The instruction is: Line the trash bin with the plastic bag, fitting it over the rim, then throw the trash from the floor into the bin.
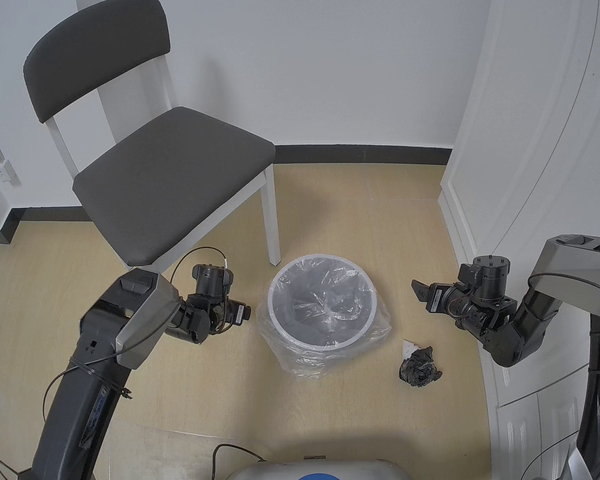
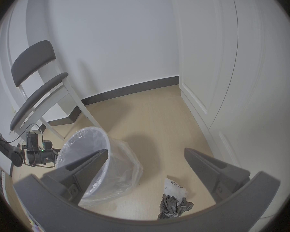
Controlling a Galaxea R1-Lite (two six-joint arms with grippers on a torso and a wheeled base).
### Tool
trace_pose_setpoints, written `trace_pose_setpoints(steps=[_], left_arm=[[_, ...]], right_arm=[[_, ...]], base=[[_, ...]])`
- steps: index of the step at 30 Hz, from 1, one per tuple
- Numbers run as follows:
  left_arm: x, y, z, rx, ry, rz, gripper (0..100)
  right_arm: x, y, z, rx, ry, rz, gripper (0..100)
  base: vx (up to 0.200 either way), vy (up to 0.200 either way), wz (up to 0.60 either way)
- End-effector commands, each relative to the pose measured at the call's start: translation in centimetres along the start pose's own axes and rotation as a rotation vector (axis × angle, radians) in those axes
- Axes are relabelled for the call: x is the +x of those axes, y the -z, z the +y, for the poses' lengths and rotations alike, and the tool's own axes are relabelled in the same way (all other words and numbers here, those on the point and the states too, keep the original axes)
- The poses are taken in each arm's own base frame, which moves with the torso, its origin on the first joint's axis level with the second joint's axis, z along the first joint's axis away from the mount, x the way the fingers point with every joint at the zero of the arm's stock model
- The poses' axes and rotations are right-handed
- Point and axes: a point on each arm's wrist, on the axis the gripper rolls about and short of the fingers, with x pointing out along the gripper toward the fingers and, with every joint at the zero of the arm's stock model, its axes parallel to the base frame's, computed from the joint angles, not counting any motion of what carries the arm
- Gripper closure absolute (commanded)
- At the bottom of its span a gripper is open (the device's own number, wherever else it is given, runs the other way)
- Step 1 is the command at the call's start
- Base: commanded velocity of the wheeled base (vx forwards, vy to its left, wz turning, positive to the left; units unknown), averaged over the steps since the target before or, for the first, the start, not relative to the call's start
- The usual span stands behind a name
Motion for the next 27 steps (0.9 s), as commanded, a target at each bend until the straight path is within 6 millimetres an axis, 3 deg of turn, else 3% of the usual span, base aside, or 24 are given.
trace_pose_setpoints(steps=[1, 2, 5, 10, 13, 14, 17, 20, 27], left_arm=[[-9.5, -0.9, 0.3, 0.006, 0.112, -0.059, 0], [-10.9, -0.1, 0.0, 0.046, 0.152, -0.093, 0], [-12.2, 1.3, -0.9, 0.110, 0.216, -0.106, 0], [-13.3, 2.9, -4.0, 0.170, 0.313, -0.112, 0], [-13.6, 3.3, -5.0, 0.186, 0.367, -0.118, 0], [-14.2, 3.5, -6.5, 0.207, 0.448, -0.139, 0], [-14.5, 3.2, -8.2, 0.233, 0.514, -0.160, 0], [-13.5, 3.2, -9.6, 0.252, 0.529, -0.161, 0], [-11.4, 2.7, -10.5, 0.282, 0.484, -0.113, 0]], right_arm=[[-1.5, -0.5, 0.6, -0.006, -0.023, 0.000, 0], [-1.7, -0.6, 1.0, -0.009, -0.034, -0.001, 0], [-2.2, -0.7, 1.5, -0.014, -0.048, -0.003, 0], [-2.5, -0.9, 1.7, -0.015, -0.052, -0.003, 0], [-2.5, -0.9, 1.7, -0.016, -0.057, -0.002, 0], [-2.5, -0.7, 1.6, -0.016, -0.067, 0.007, 0], [-2.2, -0.3, 1.6, -0.018, -0.072, 0.021, 0], [-1.8, 0.2, 1.5, -0.020, -0.067, 0.032, 0], [-2.0, 0.0, 1.4, -0.018, -0.065, 0.028, 0]], base=[[0.000, 0.000, 0.00], [0.000, 0.000, 0.00], [0.000, 0.000, 0.00], [0.000, 0.000, 0.00], [0.000, 0.000, 0.00], [0.000, 0.000, 0.00], [0.000, 0.000, 0.00], [0.000, 0.000, 0.00], [0.000, 0.000, 0.00]])
